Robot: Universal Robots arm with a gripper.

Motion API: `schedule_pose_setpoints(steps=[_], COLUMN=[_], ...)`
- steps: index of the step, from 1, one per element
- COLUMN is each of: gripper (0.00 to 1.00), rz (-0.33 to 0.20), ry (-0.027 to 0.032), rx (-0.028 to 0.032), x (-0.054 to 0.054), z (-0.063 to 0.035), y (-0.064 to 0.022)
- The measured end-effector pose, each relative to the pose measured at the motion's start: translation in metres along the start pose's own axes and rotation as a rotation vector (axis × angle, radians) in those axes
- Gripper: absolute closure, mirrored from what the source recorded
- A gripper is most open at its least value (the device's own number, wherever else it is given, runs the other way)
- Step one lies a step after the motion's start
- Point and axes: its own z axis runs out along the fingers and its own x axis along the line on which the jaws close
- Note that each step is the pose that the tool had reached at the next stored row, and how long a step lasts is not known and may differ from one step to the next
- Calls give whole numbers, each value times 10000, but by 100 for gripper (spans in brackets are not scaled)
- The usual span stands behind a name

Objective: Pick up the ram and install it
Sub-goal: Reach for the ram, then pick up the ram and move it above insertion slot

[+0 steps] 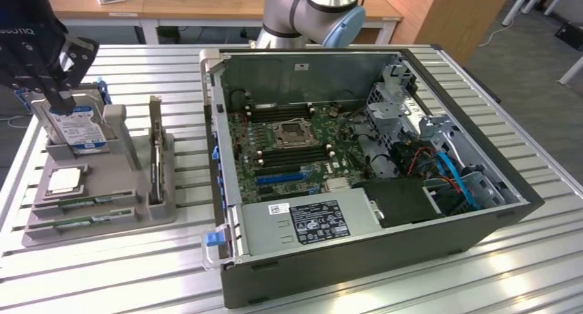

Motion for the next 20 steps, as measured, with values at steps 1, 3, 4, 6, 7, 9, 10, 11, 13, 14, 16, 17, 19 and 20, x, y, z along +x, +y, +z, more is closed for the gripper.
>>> schedule_pose_setpoints(steps=[1, 3, 4, 6, 7, 9, 10, 11, 13, 14, 16, 17, 19, 20], gripper=[89, 89, 89, 89, 89, 89, 89, 89, 89, 89, 89, 89, 89, 89], rz=[0, 0, 0, 0, 0, 0, 0, 0, 0, 0, -7, -26, -114, -188], ry=[0, 2, 1, 0, 0, 0, 0, 0, 0, 0, 0, 1, 5, 8], rx=[1, 2, 2, 0, 0, 0, 0, 0, 0, 0, 1, 0, -1, -1], x=[0, 0, 0, 0, 0, 0, 0, 0, 0, 0, 0, 0, 1, 1], z=[6, 6, 6, 7, 7, 7, 7, 7, 7, 7, 7, 7, 7, 7], y=[0, 0, 0, 0, 0, 0, 0, 0, 0, 0, 0, 0, 0, 0])
